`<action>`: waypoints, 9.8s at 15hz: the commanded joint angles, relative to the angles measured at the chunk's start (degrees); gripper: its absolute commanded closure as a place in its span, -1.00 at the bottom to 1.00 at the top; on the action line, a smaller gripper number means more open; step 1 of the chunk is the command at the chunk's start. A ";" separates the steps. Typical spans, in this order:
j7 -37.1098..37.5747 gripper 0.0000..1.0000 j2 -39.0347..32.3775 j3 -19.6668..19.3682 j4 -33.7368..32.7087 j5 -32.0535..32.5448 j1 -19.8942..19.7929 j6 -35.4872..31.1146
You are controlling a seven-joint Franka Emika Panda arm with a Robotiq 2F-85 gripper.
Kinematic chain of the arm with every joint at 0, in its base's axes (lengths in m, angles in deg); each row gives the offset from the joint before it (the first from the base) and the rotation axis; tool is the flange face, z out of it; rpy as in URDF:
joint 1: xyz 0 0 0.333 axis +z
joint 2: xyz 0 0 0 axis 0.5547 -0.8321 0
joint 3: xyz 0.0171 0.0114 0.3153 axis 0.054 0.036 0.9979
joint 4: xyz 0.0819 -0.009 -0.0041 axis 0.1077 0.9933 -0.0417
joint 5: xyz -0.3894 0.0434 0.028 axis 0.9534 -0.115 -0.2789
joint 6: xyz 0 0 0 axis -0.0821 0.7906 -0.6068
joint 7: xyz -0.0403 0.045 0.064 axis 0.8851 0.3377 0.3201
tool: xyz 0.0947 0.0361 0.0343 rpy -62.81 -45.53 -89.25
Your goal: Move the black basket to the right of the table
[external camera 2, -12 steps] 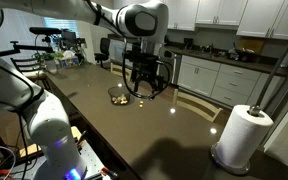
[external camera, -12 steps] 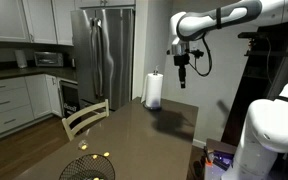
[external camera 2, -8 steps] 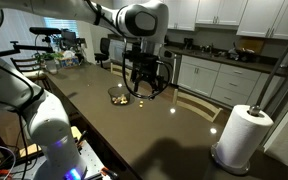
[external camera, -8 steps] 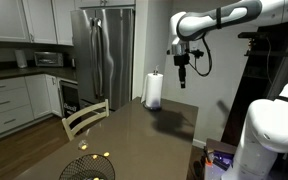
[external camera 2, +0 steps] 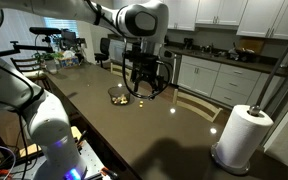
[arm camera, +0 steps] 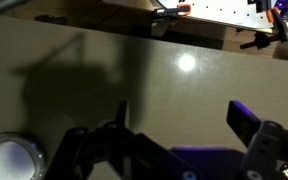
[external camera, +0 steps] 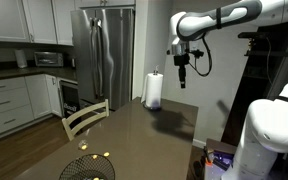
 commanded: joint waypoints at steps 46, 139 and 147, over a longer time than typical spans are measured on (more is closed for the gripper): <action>-1.11 -1.00 -36.22 20.94 -9.63 -27.73 10.66 -38.82; 24.01 -0.08 -45.14 5.46 -15.83 -30.50 -5.06 -40.01; 22.89 -1.00 -37.12 7.44 -12.47 -22.72 -0.42 -42.09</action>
